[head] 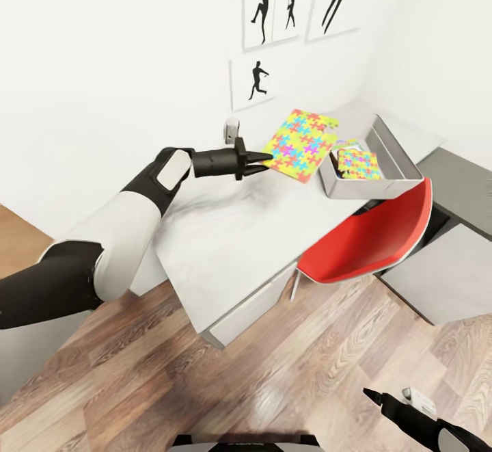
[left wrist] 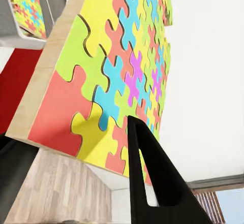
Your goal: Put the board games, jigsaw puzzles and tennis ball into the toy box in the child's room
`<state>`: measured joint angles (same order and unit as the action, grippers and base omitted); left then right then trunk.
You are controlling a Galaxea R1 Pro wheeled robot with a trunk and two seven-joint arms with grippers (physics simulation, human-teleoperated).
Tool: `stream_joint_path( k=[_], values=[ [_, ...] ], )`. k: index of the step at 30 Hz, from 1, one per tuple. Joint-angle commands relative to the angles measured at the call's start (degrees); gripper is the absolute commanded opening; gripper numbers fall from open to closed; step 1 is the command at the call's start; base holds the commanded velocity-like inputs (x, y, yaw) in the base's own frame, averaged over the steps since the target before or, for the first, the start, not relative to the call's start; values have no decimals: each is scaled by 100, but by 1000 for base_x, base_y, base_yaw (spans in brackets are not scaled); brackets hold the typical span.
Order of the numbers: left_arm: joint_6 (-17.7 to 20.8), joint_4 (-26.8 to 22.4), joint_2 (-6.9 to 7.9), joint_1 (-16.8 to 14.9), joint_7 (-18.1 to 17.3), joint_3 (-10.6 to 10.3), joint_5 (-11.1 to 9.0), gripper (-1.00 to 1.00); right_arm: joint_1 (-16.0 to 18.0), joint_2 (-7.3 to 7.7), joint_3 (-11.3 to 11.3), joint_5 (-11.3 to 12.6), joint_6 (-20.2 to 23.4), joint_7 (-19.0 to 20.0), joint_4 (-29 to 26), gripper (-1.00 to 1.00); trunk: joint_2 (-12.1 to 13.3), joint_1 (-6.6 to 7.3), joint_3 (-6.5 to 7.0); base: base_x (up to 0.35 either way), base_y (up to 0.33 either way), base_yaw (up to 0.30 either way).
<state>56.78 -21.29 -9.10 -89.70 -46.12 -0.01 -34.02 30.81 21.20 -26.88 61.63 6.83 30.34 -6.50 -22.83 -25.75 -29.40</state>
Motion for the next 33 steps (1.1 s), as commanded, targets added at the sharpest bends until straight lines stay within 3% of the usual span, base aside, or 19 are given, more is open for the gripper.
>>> stream_joint_path(
  k=[1, 4, 8, 20, 22, 24, 27, 33],
  values=[
    [-130, 0, -22, -4, 99, 12, -2, -100, 4, 10, -28, 60, 38, 15, -1, 100, -9, -3, -1, 0, 0, -190],
    [-539, 32, -79, 13, 405, 139, -53, -100, 4, 26, -28, 60, 38, 16, -1, 100, -9, -3, 15, 0, 0, -152],
    [-736, 58, -90, 56, 666, 372, -403, -100, 5, 32, -28, 60, 38, 12, -1, 100, -9, -3, 20, 0, 0, -38],
    [-1479, 80, -90, 75, 1422, 469, -770, -100, 4, 34, -28, 60, 38, 16, -1, 100, -9, -3, 46, 0, 0, -44],
    [-1573, 81, -90, 75, 1677, 473, -1010, -100, 4, 38, -28, 60, 38, 16, -1, 100, -9, -3, 60, 0, 0, -155],
    [-1652, 81, -90, 75, 1934, 473, -1457, -100, 4, 39, -28, 60, 38, 16, -1, 100, -9, -3, 75, 0, 0, -166],
    [-1769, 81, -90, 78, 2285, 442, -1863, -100, 4, 38, -28, 60, 38, 16, -1, 100, -9, -3, 93, 0, 0, -132],
    [-1783, 89, -90, 99, 2594, 412, -2059, -100, 4, 41, -28, 60, 36, 16, -1, 100, -9, -3, 102, 0, 0, -31]
  ],
)
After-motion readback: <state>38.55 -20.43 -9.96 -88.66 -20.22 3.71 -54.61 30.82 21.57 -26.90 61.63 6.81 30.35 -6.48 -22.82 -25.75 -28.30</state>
